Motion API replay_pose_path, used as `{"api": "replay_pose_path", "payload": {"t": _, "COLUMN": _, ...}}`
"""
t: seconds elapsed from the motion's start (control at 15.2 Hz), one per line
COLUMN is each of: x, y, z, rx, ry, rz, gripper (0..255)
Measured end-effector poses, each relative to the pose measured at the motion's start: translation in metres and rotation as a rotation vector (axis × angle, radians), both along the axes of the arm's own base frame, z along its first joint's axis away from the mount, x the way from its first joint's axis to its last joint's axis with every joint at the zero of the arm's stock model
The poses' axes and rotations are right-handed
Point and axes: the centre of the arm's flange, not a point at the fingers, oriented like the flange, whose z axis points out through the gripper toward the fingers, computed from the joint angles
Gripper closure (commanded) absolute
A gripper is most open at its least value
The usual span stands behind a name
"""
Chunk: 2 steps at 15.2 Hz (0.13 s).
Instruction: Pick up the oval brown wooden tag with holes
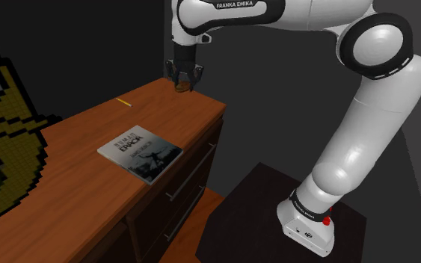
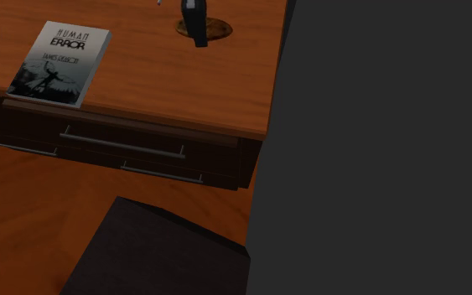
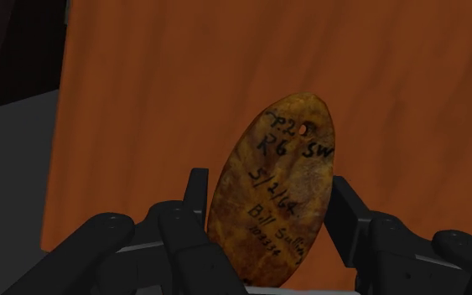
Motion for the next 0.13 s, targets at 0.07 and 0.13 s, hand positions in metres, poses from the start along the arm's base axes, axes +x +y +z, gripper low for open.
{"api": "replay_pose_path", "payload": {"t": 0.07, "x": -0.0007, "y": 0.0009, "z": 0.0059, "rx": 0.000, "ry": 0.000, "rz": 0.000, "gripper": 255}}
{"api": "replay_pose_path", "payload": {"t": 0.13, "x": -0.0002, "y": 0.0010, "z": 0.0082, "rx": 0.000, "ry": 0.000, "rz": 0.000, "gripper": 255}}
